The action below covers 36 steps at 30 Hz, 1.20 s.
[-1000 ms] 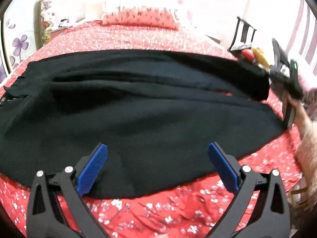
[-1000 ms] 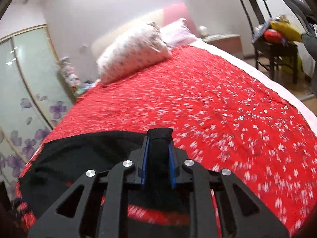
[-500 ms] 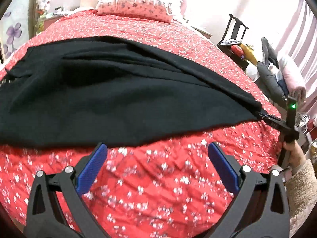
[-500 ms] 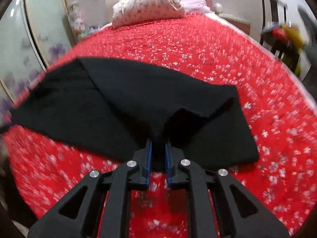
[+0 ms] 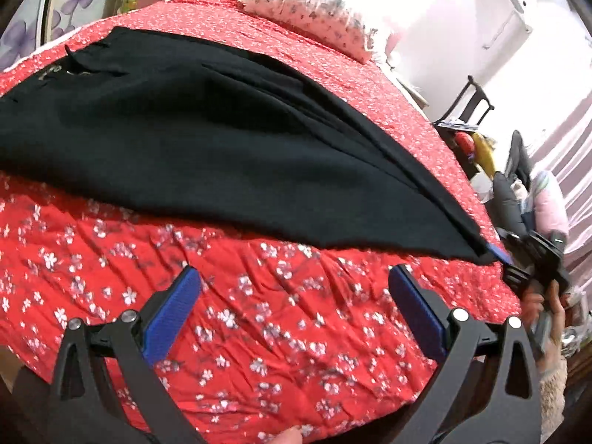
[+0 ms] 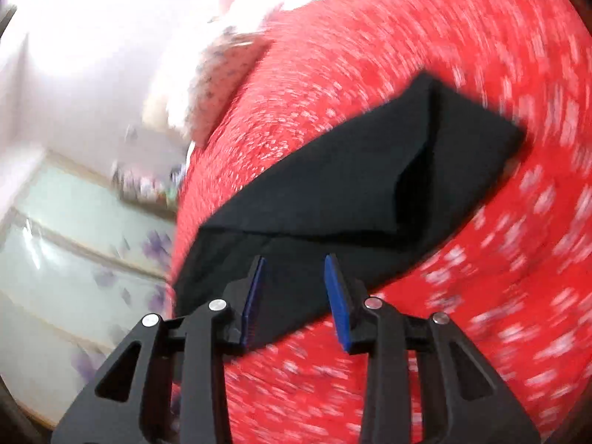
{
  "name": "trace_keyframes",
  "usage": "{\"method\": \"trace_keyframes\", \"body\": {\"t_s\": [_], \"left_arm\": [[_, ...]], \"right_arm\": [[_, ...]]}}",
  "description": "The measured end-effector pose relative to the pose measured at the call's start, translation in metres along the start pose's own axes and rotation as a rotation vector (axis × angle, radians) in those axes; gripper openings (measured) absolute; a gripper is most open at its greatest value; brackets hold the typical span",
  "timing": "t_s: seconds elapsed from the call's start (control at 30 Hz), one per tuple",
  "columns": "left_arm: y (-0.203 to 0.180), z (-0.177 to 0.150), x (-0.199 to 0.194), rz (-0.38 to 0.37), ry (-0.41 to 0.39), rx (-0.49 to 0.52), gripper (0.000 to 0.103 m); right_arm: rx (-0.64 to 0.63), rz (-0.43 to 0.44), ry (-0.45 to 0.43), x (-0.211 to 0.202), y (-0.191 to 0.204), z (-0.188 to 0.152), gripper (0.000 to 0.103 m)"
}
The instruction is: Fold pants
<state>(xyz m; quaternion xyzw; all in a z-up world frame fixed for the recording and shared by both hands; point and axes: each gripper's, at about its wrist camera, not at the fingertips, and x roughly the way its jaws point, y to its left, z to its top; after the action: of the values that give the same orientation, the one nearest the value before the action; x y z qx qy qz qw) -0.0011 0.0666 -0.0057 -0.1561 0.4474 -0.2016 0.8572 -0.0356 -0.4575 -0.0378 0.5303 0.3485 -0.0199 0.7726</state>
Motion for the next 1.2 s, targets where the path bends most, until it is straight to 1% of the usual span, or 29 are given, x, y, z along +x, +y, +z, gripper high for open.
{"method": "trace_keyframes", "body": {"t_s": [0.03,0.07,0.13,0.2,0.27,0.3,0.37,0.4,0.43,0.53,0.6,0.67,0.77,0.8,0.87,0.9,0.93,0.97,1.0,1.03,1.07,1.13,1.2], "left_arm": [[0.002,-0.002,-0.003,-0.014,0.001,-0.008,0.101],[0.004,-0.002,-0.005,-0.020,-0.003,-0.011,0.101],[0.005,-0.003,-0.010,-0.010,-0.018,0.000,0.101],[0.010,-0.004,-0.017,-0.023,-0.042,0.003,0.101],[0.015,-0.005,-0.019,-0.011,-0.042,0.012,0.101],[0.017,-0.004,-0.018,-0.037,-0.036,0.015,0.101],[0.024,-0.007,-0.019,-0.057,-0.042,-0.027,0.101],[0.029,-0.005,-0.017,-0.063,-0.030,-0.047,0.101],[0.033,-0.003,-0.013,-0.086,-0.006,-0.079,0.101],[0.049,-0.002,-0.009,-0.110,0.024,-0.152,0.101],[0.057,0.002,-0.009,-0.128,0.030,-0.171,0.101],[0.060,0.013,-0.017,-0.091,-0.009,-0.175,0.101],[0.061,0.041,-0.031,-0.080,-0.069,-0.159,0.101],[0.062,0.053,-0.033,-0.061,-0.076,-0.161,0.101],[0.065,0.080,-0.032,-0.038,-0.060,-0.152,0.101],[0.065,0.092,-0.030,-0.008,-0.053,-0.138,0.101],[0.067,0.114,-0.025,0.037,-0.047,-0.121,0.101],[0.070,0.130,-0.022,0.060,-0.053,-0.117,0.101],[0.078,0.147,-0.021,0.083,-0.070,-0.118,0.101],[0.085,0.167,-0.016,0.125,-0.091,-0.120,0.101],[0.092,0.186,-0.011,0.166,-0.115,-0.125,0.101],[0.106,0.222,0.002,0.200,-0.139,-0.128,0.101],[0.114,0.250,0.019,0.233,-0.155,-0.153,0.101]], "right_arm": [[0.044,-0.026,-0.010,0.009,-0.004,0.001,0.035],[0.059,-0.042,-0.017,0.015,-0.006,0.003,0.035],[0.099,-0.080,-0.043,0.020,-0.012,0.003,0.035],[0.153,-0.087,-0.086,0.022,-0.017,0.002,0.035],[0.185,-0.109,-0.141,0.025,-0.022,0.003,0.035],[0.214,-0.106,-0.165,0.027,-0.025,0.004,0.035],[0.258,-0.094,-0.201,0.029,-0.031,0.005,0.034],[0.267,-0.087,-0.219,0.028,-0.032,0.007,0.034],[0.270,-0.077,-0.236,0.028,-0.034,0.008,0.034],[0.260,-0.007,-0.304,0.016,-0.039,0.004,0.013],[0.265,0.024,-0.332,0.011,-0.045,0.001,0.012],[0.264,0.046,-0.361,0.004,-0.053,-0.003,0.010],[0.255,0.050,-0.394,-0.003,-0.060,-0.008,0.010],[0.257,0.054,-0.396,-0.004,-0.062,-0.009,0.010],[0.249,0.042,-0.393,-0.001,-0.065,-0.010,0.010],[0.242,0.034,-0.394,0.002,-0.064,-0.009,0.010],[0.237,0.033,-0.397,0.003,-0.065,-0.010,0.010],[0.239,0.040,-0.399,0.001,-0.067,-0.010,0.010],[0.242,0.050,-0.399,0.002,-0.068,-0.009,0.010],[0.236,0.051,-0.398,-0.001,-0.069,-0.009,0.010],[0.209,0.035,-0.401,-0.001,-0.066,-0.009,0.010],[0.171,0.005,-0.402,0.001,-0.059,-0.007,0.010],[0.155,-0.001,-0.403,0.000,-0.058,-0.006,0.010]]}}
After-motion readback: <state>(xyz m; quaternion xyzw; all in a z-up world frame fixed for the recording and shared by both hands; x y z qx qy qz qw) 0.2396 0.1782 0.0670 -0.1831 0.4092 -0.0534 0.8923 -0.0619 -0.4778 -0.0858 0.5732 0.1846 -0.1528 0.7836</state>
